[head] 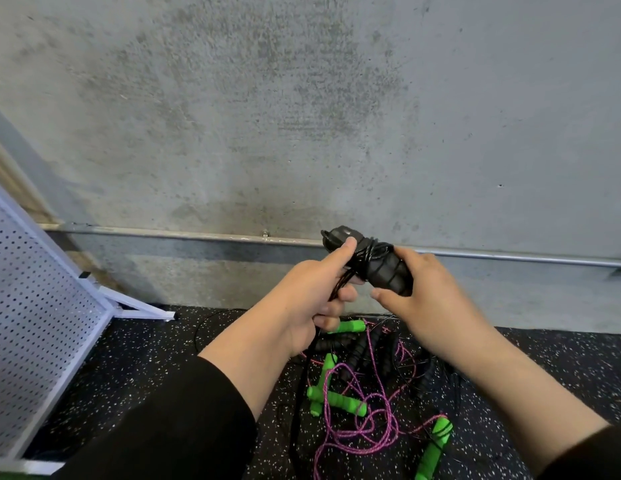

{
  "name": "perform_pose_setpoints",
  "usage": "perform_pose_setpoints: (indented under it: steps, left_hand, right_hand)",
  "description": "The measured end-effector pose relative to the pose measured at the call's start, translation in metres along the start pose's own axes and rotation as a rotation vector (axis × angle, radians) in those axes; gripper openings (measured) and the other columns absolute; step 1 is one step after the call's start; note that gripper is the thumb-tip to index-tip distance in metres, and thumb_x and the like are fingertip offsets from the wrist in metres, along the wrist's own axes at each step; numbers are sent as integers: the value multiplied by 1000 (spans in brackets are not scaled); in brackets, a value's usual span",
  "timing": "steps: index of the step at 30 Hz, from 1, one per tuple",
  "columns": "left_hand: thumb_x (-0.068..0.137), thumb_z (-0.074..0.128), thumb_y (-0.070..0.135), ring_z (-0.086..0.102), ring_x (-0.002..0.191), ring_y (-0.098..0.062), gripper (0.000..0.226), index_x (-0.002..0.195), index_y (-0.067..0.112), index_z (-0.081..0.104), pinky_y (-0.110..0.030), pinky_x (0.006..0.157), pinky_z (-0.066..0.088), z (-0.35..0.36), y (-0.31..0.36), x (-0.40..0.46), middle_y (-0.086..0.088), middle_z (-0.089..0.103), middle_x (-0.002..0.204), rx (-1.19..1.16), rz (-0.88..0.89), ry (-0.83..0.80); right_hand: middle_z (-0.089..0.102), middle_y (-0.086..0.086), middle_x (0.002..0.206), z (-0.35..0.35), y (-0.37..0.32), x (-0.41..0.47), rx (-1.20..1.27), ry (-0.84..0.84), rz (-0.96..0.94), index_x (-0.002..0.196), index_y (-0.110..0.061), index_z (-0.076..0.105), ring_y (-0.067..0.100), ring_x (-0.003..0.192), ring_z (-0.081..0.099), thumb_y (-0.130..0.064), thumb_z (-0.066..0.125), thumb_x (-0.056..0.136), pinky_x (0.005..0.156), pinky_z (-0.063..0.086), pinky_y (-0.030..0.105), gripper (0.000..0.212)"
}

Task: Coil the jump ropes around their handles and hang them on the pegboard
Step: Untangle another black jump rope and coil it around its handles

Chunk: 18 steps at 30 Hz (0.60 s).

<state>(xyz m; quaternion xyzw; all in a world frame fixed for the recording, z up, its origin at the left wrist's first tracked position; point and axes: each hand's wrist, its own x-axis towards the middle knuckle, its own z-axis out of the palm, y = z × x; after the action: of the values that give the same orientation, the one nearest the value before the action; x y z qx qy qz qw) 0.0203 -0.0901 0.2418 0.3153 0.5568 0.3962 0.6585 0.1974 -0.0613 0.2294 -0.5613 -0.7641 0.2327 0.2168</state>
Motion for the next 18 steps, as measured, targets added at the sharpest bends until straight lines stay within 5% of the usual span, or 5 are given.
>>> perform_pose_setpoints:
  steps: [7, 11, 15, 18]
  left_hand:
    - [86, 68, 63, 22, 42, -8, 40, 88, 24, 60, -22, 42, 16, 4, -6, 2, 7, 43, 54, -126, 25, 176]
    - [92, 65, 57, 19, 45, -8, 34, 86, 25, 53, -22, 42, 14, -2, -2, 4, 7, 39, 56, -80, 116, 127]
    - [94, 62, 56, 17, 49, -8, 35, 80, 26, 51, -22, 43, 14, 1, -1, 2, 5, 37, 61, -58, 161, 24]
    - [94, 61, 57, 17, 48, -9, 38, 78, 25, 49, -22, 43, 15, 2, -1, 1, 6, 38, 60, -39, 164, 15]
  right_hand:
    - [47, -4, 124, 4, -11, -7, -224, 110, -141, 145, -26, 40, 18, 120, 44, -47, 83, 77, 98, 47, 39, 83]
    - [59, -14, 114, -7, -13, -4, 307, 45, 14, 123, -35, 56, 4, 100, 58, -59, 70, 81, 84, 45, 19, 50]
    - [75, 13, 108, -20, -13, -4, 1068, -232, 348, 119, -14, 68, 25, 85, 70, -55, 47, 97, 71, 61, 35, 51]
    - [72, 30, 107, -26, -10, -7, 1170, -444, 465, 113, -9, 75, 31, 70, 68, -53, 50, 92, 64, 61, 36, 54]
